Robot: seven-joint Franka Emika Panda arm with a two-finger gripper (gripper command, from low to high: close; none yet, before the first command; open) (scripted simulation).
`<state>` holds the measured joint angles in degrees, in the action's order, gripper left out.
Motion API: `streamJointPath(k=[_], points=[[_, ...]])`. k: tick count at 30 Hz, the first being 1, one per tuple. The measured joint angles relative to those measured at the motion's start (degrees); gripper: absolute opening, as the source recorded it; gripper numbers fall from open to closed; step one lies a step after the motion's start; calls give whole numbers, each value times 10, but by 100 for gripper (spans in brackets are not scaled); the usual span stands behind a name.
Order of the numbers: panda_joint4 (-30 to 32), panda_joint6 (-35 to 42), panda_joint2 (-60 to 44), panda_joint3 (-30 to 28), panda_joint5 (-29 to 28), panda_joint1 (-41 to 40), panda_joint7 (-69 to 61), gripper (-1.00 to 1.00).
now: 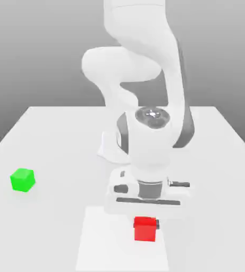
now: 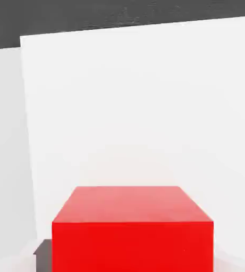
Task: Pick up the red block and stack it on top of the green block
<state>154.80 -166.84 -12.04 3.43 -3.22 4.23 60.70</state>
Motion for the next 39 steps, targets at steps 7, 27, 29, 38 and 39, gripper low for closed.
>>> streamJointPath(k=[7,27,29,38,39], points=[[20,84,105,-13,23,-61,-60,-100],[71,136,211,-240,-44,-363,-369,-100],[75,137,217,-266,-53,-388,-395,-100],[72,9,76,-242,100,-395,-518,100],[72,9,76,-242,100,-395,-518,100]])
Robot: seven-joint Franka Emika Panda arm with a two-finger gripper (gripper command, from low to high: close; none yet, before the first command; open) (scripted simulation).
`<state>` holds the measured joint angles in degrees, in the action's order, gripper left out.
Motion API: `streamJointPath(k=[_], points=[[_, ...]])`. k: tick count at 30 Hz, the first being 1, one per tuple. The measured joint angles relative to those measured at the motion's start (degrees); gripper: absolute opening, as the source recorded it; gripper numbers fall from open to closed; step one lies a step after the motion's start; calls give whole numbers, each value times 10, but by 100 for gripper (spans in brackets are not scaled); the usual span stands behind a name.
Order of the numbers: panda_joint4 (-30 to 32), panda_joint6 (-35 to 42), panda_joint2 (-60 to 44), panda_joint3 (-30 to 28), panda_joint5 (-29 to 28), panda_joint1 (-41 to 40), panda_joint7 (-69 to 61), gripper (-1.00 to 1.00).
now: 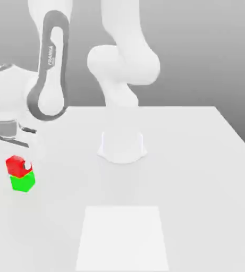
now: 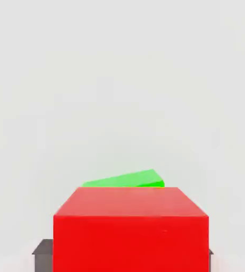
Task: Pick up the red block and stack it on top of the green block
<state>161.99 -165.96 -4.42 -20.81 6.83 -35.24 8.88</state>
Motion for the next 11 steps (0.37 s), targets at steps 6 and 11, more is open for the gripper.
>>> streamJointPath(k=[6,11], points=[[1,14,17,-5,-26,-5,18,100],[5,105,118,1,-126,-34,89,100]])
